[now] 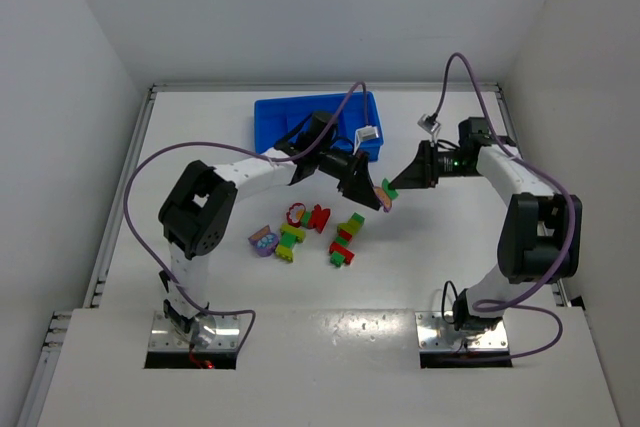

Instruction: Sort the legos into containers by color

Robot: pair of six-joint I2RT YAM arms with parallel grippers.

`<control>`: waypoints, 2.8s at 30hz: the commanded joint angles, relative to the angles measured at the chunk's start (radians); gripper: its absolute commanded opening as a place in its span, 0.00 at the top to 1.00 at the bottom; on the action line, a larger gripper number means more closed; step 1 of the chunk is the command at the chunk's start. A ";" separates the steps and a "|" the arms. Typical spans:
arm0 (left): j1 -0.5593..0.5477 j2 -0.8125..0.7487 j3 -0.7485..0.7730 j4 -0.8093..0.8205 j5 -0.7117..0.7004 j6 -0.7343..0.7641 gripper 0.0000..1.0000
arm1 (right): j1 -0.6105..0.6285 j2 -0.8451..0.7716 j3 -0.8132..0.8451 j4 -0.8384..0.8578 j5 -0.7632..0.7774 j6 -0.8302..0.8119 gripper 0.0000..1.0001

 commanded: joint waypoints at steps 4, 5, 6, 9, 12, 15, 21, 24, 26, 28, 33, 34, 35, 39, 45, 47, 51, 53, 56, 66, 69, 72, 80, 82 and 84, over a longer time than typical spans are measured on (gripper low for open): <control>0.007 -0.004 0.033 0.056 0.062 0.021 0.35 | 0.019 -0.030 0.025 -0.016 0.027 -0.109 1.00; 0.007 -0.004 0.033 0.056 0.071 0.021 0.35 | 0.019 -0.030 0.025 -0.016 0.027 -0.109 1.00; 0.007 -0.004 0.033 0.056 0.071 0.021 0.35 | 0.019 -0.030 0.025 -0.016 0.027 -0.109 1.00; 0.007 -0.004 0.033 0.056 0.071 0.021 0.45 | 0.019 -0.030 0.034 -0.016 0.027 -0.109 1.00; 0.007 -0.004 0.033 0.078 0.071 0.010 0.66 | 0.019 -0.030 0.045 -0.016 0.027 -0.109 1.00; 0.007 0.005 0.024 0.078 0.051 -0.001 0.89 | 0.030 -0.030 0.055 -0.028 0.027 -0.131 1.00; 0.007 -0.004 -0.008 0.078 0.028 -0.001 1.00 | 0.021 -0.030 0.065 -0.037 0.037 -0.142 1.00; 0.007 -0.027 -0.045 0.058 0.016 0.013 1.00 | 0.011 -0.019 0.087 -0.028 0.037 -0.142 1.00; 0.007 -0.041 -0.054 0.033 0.016 0.053 1.00 | -0.001 -0.010 0.101 -0.028 0.037 -0.142 1.00; 0.007 -0.070 -0.086 0.015 0.005 0.074 1.00 | -0.010 -0.010 0.121 -0.028 0.037 -0.142 1.00; 0.007 -0.104 -0.129 -0.034 -0.014 0.134 1.00 | -0.050 0.009 0.151 -0.016 0.037 -0.124 1.00; 0.007 -0.104 -0.129 -0.034 -0.026 0.134 1.00 | -0.050 0.021 0.151 -0.007 0.037 -0.115 1.00; 0.007 -0.115 -0.129 -0.049 -0.026 0.143 1.00 | -0.050 0.021 0.161 0.003 0.037 -0.115 1.00; 0.070 -0.176 -0.097 -0.189 -0.160 0.283 1.00 | -0.070 0.058 0.203 0.056 0.075 -0.049 1.00; 0.181 -0.225 -0.010 -0.303 -0.669 0.329 1.00 | -0.021 0.072 0.233 0.502 0.373 0.424 1.00; 0.192 -0.209 0.050 -0.327 -0.803 0.338 1.00 | 0.005 0.081 0.253 0.628 0.511 0.515 1.00; 0.202 -0.115 0.220 -0.376 -0.958 0.361 1.00 | 0.086 0.194 0.411 0.609 0.684 0.525 1.00; 0.211 -0.045 0.274 -0.395 -0.981 0.361 1.00 | 0.096 0.236 0.442 0.609 0.757 0.536 1.00; 0.211 0.032 0.360 -0.405 -1.020 0.361 1.00 | 0.143 0.297 0.514 0.609 0.843 0.510 1.00; 0.221 0.184 0.512 -0.393 -1.090 0.404 1.00 | 0.209 0.495 0.658 0.645 0.983 0.484 1.00; 0.221 0.230 0.570 -0.393 -1.116 0.426 1.00 | 0.223 0.556 0.724 0.645 1.011 0.484 1.00; 0.230 0.268 0.607 -0.384 -1.116 0.426 1.00 | 0.244 0.598 0.785 0.645 1.041 0.484 1.00; 0.230 0.364 0.704 -0.384 -1.204 0.426 1.00 | 0.272 0.671 0.841 0.627 1.141 0.448 1.00; 0.230 0.394 0.740 -0.384 -1.225 0.436 1.00 | 0.272 0.682 0.852 0.627 1.153 0.448 1.00; 0.230 0.417 0.771 -0.393 -1.234 0.436 1.00 | 0.272 0.702 0.870 0.627 1.169 0.448 1.00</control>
